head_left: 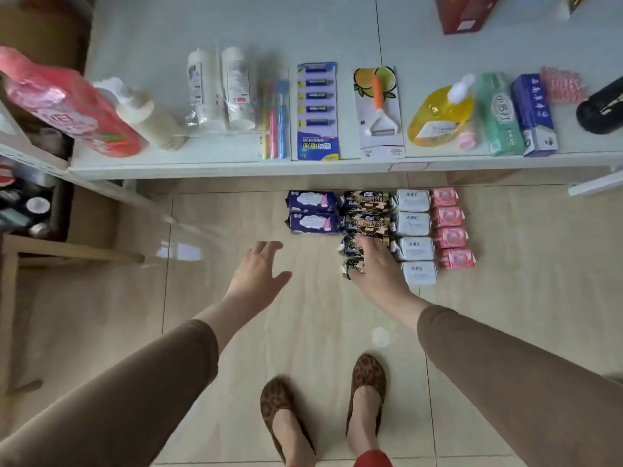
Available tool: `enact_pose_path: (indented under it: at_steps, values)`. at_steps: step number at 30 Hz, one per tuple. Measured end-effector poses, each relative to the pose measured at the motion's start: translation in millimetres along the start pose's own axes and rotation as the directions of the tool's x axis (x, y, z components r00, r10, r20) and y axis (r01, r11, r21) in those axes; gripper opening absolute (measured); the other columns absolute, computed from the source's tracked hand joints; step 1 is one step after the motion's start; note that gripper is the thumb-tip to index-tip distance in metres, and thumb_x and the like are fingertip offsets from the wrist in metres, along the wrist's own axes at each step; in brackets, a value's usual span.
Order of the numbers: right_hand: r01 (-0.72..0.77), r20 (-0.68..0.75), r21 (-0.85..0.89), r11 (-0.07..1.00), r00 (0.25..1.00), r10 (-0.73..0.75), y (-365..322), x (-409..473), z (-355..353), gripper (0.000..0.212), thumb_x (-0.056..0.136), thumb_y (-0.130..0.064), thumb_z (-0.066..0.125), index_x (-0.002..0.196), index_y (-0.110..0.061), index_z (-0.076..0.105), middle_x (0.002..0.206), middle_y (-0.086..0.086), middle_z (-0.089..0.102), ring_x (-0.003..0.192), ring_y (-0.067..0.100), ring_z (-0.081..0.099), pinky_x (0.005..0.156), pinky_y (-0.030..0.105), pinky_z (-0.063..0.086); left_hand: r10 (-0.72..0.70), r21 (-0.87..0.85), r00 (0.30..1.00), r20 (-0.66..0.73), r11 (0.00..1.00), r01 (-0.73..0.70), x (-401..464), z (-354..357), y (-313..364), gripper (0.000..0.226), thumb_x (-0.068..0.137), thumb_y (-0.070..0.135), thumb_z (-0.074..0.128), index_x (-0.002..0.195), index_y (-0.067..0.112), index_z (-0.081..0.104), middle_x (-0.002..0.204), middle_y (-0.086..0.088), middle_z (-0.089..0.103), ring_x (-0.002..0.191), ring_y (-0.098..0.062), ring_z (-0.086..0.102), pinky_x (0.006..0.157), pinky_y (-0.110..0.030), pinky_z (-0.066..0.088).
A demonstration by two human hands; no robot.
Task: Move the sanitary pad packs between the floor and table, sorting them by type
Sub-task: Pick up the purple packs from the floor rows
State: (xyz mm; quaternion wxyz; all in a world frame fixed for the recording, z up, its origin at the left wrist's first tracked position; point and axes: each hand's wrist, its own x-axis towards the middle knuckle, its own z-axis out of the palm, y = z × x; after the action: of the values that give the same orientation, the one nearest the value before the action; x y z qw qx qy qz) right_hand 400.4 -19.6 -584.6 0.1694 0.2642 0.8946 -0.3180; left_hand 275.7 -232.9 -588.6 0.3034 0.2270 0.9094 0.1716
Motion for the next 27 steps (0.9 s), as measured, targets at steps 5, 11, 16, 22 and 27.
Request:
enact_pose_path:
  at_steps: [5, 11, 16, 22, 27]
  values:
    - [0.059, -0.025, -0.111, 0.992, 0.998, -0.062, 35.7, 88.0, 60.1, 0.06, 0.09, -0.016, 0.063, 0.145, -0.009, 0.038, 0.14, 0.011, 0.046, 0.131, 0.03, 0.041, 0.109, 0.036, 0.035, -0.039, -0.001, 0.998, -0.05, 0.999, 0.039, 87.0, 58.3, -40.4, 0.06, 0.09, 0.03, 0.067, 0.142, 0.019, 0.041, 0.139, -0.005, 0.045, 0.123, -0.027, 0.047, 0.099, -0.036, 0.039]
    - [0.154, -0.108, -0.388, 0.909, 0.972, -0.211, 58.9, 168.0, 113.0, 0.049, 0.085, -0.018, 0.064, 0.131, -0.012, 0.048, 0.123, 0.008, 0.055, 0.116, 0.029, 0.045, 0.098, 0.04, 0.04, -0.012, 0.08, 0.995, -0.103, 0.997, 0.021, 182.7, 94.7, -67.0, 0.064, 0.089, 0.029, 0.065, 0.146, 0.019, 0.037, 0.141, -0.01, 0.044, 0.124, -0.031, 0.046, 0.103, -0.041, 0.04]
    - [0.156, -0.143, -0.586, 0.795, 0.946, -0.291, 66.6, 208.4, 140.8, 0.029, 0.087, -0.017, 0.059, 0.115, -0.015, 0.052, 0.11, 0.004, 0.056, 0.107, 0.026, 0.046, 0.093, 0.038, 0.036, 0.033, 0.103, 0.986, -0.162, 0.995, -0.016, 246.2, 112.4, -66.3, 0.069, 0.087, 0.029, 0.066, 0.148, 0.023, 0.033, 0.14, -0.009, 0.043, 0.122, -0.032, 0.045, 0.099, -0.042, 0.042]
    - [0.181, -0.112, -0.714, 0.677, 0.925, -0.364, 66.2, 233.0, 159.6, 0.028, 0.091, -0.023, 0.058, 0.117, -0.015, 0.056, 0.111, 0.005, 0.053, 0.108, 0.026, 0.044, 0.095, 0.039, 0.032, 0.062, 0.194, 0.994, -0.088, 0.98, -0.044, 304.3, 130.9, -57.8, 0.082, 0.081, 0.023, 0.072, 0.15, 0.03, 0.03, 0.15, -0.005, 0.033, 0.127, -0.035, 0.046, 0.101, -0.041, 0.043]
    - [0.239, -0.027, -0.657, 0.715, 0.94, -0.339, 60.3, 224.8, 171.3, 0.039, 0.091, -0.026, 0.057, 0.127, -0.017, 0.048, 0.112, 0.004, 0.063, 0.109, 0.026, 0.05, 0.095, 0.039, 0.03, 0.021, 0.197, 0.994, -0.107, 0.98, 0.001, 298.7, 140.7, -61.9, 0.058, 0.078, 0.012, 0.074, 0.129, 0.016, 0.047, 0.122, -0.013, 0.05, 0.106, -0.039, 0.056, 0.085, -0.041, 0.047]
